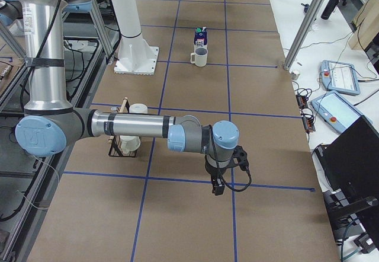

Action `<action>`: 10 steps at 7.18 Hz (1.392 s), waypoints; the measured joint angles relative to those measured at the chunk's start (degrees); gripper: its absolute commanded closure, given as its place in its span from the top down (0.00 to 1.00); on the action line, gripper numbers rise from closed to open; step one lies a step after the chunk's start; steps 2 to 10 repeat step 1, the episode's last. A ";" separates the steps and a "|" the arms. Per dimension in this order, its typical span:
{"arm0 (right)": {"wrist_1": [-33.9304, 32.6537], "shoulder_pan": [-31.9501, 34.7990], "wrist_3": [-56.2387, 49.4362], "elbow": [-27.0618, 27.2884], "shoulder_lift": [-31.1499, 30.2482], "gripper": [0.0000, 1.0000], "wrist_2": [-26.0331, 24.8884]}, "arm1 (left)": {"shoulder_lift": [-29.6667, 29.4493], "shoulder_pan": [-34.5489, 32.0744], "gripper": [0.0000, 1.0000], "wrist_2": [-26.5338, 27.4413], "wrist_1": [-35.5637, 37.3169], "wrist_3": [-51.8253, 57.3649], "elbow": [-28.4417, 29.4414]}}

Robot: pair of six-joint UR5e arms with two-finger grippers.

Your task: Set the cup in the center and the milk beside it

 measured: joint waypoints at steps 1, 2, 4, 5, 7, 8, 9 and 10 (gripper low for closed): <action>0.00 -0.03 0.00 0.00 -0.01 1.00 0.00 | -0.03 0.00 0.98 -0.03 0.02 0.00 0.00; 0.00 -0.03 0.00 0.00 -0.01 1.00 0.00 | -0.03 0.00 0.98 -0.03 0.02 0.00 0.00; 0.00 -0.03 0.00 0.00 -0.01 1.00 0.00 | -0.03 0.00 0.98 -0.03 0.02 0.00 0.00; 0.00 -0.03 0.00 0.00 -0.01 1.00 0.00 | -0.03 0.00 0.98 -0.03 0.02 0.00 0.00; 0.00 -0.03 0.00 0.00 -0.01 1.00 0.00 | -0.03 0.00 0.98 -0.03 0.02 0.00 0.00; 0.00 -0.03 0.00 0.00 -0.01 1.00 0.00 | -0.03 0.00 0.98 -0.03 0.02 0.00 0.00; 0.00 -0.03 0.00 0.00 -0.01 1.00 0.00 | -0.03 0.00 0.98 -0.03 0.02 0.00 0.00; 0.00 -0.03 0.00 0.00 -0.01 1.00 0.00 | -0.03 0.00 0.98 -0.03 0.02 0.00 0.00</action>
